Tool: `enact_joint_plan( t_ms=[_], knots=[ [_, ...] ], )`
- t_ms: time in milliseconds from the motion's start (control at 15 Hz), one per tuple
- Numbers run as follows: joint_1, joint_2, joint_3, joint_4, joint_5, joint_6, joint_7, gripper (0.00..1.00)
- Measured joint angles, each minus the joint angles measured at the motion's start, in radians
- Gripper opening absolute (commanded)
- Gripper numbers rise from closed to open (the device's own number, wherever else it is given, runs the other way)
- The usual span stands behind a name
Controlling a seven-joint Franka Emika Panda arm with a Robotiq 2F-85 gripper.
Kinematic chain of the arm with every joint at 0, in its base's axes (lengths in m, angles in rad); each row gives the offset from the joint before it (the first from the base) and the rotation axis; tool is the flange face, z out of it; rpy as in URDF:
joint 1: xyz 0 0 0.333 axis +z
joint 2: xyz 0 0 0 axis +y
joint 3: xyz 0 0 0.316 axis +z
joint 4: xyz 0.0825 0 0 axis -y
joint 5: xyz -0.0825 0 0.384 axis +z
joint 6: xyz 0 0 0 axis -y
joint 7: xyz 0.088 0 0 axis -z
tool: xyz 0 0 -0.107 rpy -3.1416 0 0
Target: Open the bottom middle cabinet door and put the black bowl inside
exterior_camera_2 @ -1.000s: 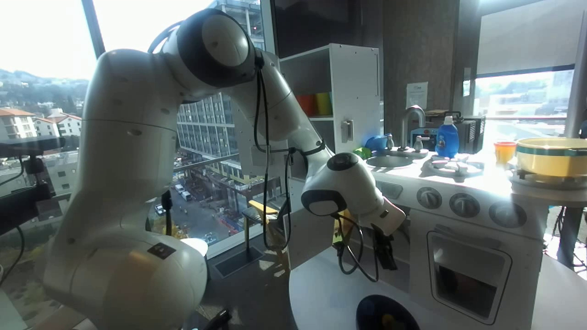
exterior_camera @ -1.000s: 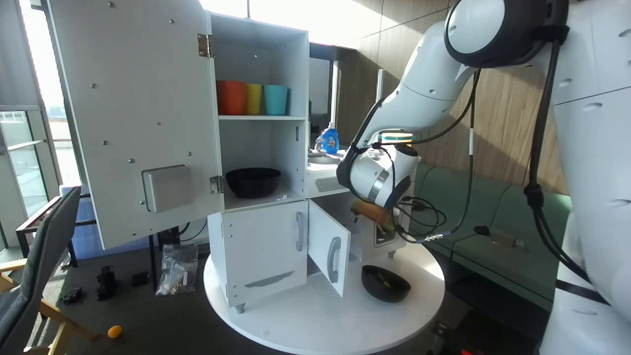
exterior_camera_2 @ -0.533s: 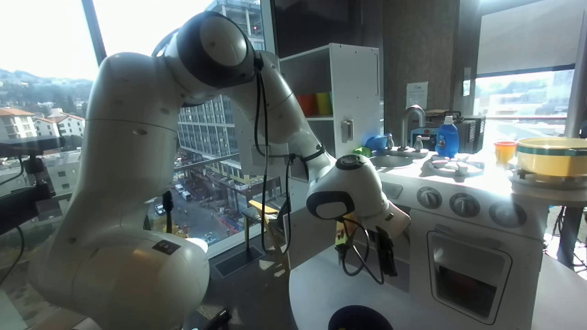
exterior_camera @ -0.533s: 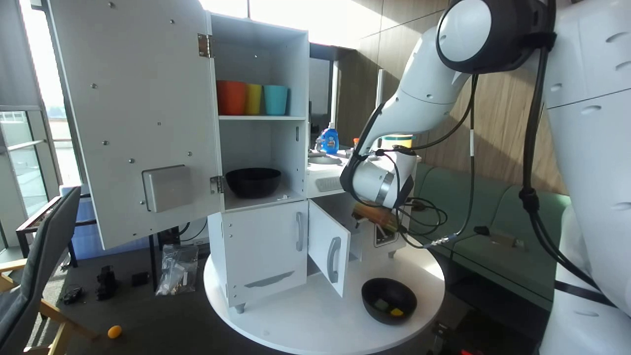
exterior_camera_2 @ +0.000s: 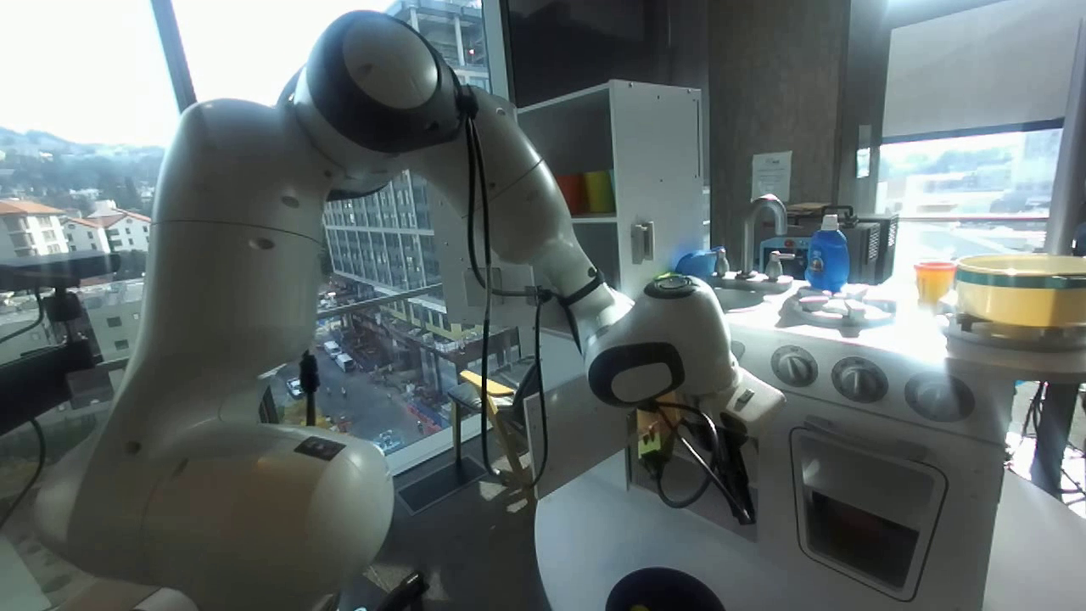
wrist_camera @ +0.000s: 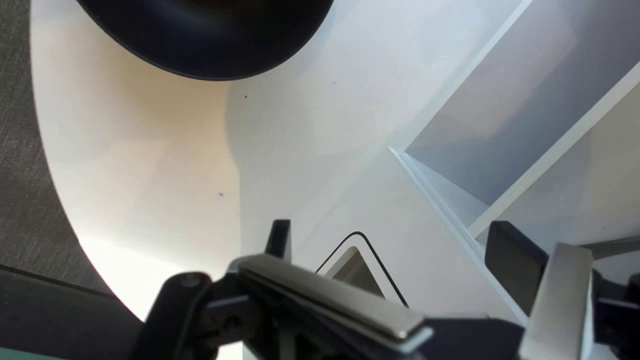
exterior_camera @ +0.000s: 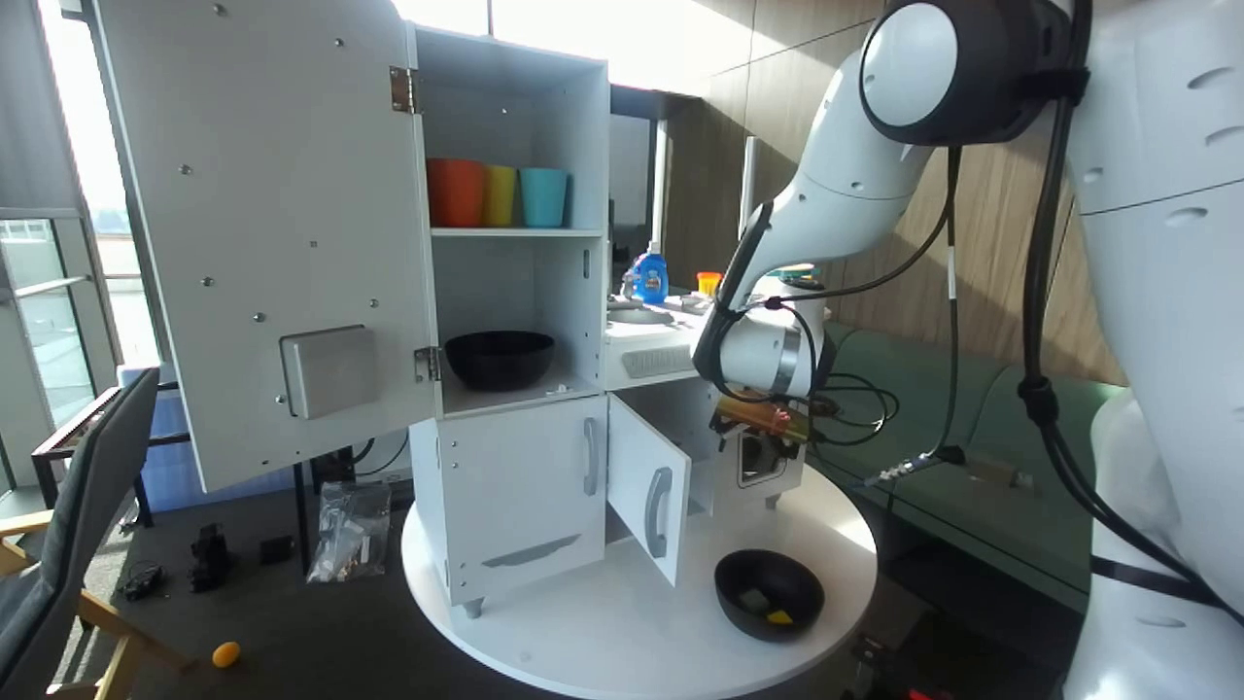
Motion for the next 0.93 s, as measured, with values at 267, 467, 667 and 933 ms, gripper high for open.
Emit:
enact_joint_plan(
  t_ms=[267, 467, 667, 933],
  knots=[
    [0.067, -0.003, -0.119, -0.024, -0.133, -0.062, 0.010, 1.00],
    [0.100, -0.004, -0.184, -0.048, -0.213, -0.105, 0.006, 1.00],
    [0.096, -0.028, -0.199, -0.094, -0.247, -0.114, -0.095, 1.00],
    [-0.132, -0.145, -0.037, -0.164, -0.479, -0.114, -0.149, 1.00]
  ],
)
